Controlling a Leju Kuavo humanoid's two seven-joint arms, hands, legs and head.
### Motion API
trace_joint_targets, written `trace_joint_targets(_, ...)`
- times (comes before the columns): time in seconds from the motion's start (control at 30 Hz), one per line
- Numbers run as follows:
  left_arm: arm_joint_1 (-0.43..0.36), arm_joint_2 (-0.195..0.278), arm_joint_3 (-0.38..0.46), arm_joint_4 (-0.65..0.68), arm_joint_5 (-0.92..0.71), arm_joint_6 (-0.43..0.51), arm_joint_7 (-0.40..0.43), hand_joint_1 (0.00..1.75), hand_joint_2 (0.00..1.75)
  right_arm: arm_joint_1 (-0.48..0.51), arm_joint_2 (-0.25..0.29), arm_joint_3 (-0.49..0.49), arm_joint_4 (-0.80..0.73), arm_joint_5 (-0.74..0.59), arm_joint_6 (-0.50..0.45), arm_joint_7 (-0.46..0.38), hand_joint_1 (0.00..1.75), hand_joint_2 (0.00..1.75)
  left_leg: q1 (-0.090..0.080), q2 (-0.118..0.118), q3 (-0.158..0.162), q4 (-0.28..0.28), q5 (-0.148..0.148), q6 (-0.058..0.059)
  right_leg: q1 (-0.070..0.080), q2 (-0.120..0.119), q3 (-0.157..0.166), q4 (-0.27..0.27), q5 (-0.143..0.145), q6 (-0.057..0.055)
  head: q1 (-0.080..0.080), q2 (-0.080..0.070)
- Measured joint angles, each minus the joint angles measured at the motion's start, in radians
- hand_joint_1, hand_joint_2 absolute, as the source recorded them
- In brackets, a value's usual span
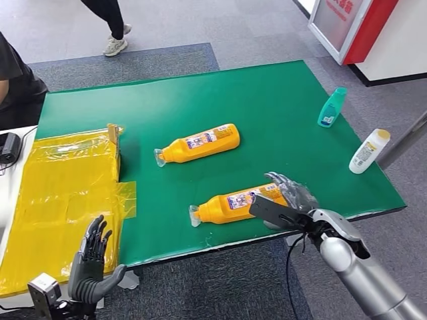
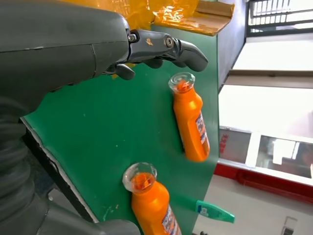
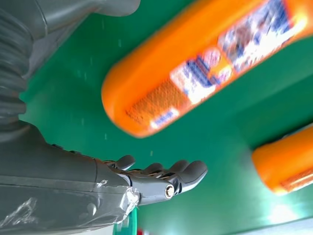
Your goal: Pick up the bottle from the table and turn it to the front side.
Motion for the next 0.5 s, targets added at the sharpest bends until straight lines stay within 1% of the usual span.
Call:
trace_joint_targets(0.1,-0.010,0.004,-0.008,0.017,0.001,-0.005,-0.004,0.00,1.75,-0.053,0.000,0.028,0.039,0.032,0.000,0.012,0.00,1.75,0.000,0.000,0.000,0.000,0.000,0.000,0.000,0.000,0.000,0.000,0.000,0.000,0.000,0.000)
trace_joint_targets(0.23,-0.016,0.007,-0.013,0.030,0.001,-0.008,-0.010,0.00,1.75,-0.077,0.001,0.044,0.063,0.043,0.003,0.016,0.00,1.75,0.000,0.000,0.000,0.000,0.000,0.000,0.000,0.000,0.000,0.000,0.000,0.000,0.000,0.000)
trace_joint_targets(0.37,-0.048,0.016,-0.024,0.077,-0.006,-0.020,-0.035,0.00,1.75,-0.151,0.026,0.104,0.157,0.077,0.019,0.016,0.00,1.75,0.000,0.000,0.000,0.000,0.000,0.000,0.000,0.000,0.000,0.000,0.000,0.000,0.000,0.000)
trace_joint_targets(0.5,-0.057,0.019,-0.034,0.088,-0.010,-0.022,-0.041,0.00,1.75,-0.171,0.041,0.126,0.192,0.083,0.023,0.019,0.00,1.75,0.000,0.000,0.000,0.000,0.000,0.000,0.000,0.000,0.000,0.000,0.000,0.000,0.000,0.000)
